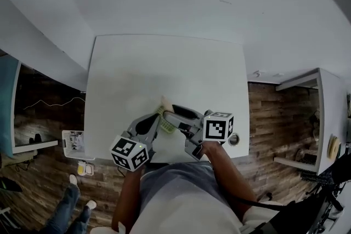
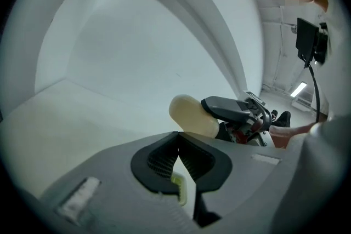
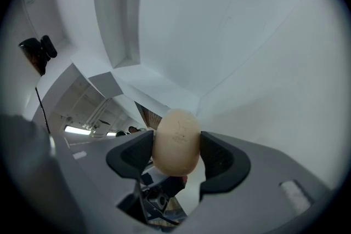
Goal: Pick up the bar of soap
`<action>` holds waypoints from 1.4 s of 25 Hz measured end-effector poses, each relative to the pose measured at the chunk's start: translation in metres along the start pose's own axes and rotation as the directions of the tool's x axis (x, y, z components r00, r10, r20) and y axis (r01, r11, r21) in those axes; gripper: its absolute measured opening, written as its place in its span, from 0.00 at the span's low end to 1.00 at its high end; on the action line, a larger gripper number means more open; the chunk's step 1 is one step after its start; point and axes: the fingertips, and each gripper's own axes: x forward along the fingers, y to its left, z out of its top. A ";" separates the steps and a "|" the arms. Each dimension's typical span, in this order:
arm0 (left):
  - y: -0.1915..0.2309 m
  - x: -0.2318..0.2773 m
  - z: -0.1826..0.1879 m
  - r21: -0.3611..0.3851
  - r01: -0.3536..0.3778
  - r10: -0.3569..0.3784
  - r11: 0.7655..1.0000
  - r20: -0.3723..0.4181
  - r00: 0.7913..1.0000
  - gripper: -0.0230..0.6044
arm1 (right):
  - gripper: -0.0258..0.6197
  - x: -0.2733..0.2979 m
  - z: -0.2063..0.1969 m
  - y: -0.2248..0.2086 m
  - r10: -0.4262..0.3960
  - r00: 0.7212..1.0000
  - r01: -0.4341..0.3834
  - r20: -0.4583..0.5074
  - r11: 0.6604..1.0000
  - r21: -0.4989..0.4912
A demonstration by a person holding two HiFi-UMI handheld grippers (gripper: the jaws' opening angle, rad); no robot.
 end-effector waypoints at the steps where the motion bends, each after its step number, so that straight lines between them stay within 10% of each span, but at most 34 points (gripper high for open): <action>1: -0.004 -0.002 0.004 0.014 -0.010 0.010 1.000 0.001 1.000 0.03 | 0.46 -0.002 0.002 0.006 0.001 1.000 -0.001 0.010 1.000 -0.010; 19: -0.028 -0.001 0.053 0.117 -0.124 0.117 0.985 0.066 0.991 0.03 | 0.46 -0.027 0.027 0.046 -0.213 0.967 0.249 0.137 0.901 -0.356; 35: -0.033 0.007 0.062 0.121 -0.130 0.121 0.984 0.076 0.990 0.03 | 0.46 -0.036 0.037 0.040 -0.224 0.960 0.269 0.169 0.907 -0.325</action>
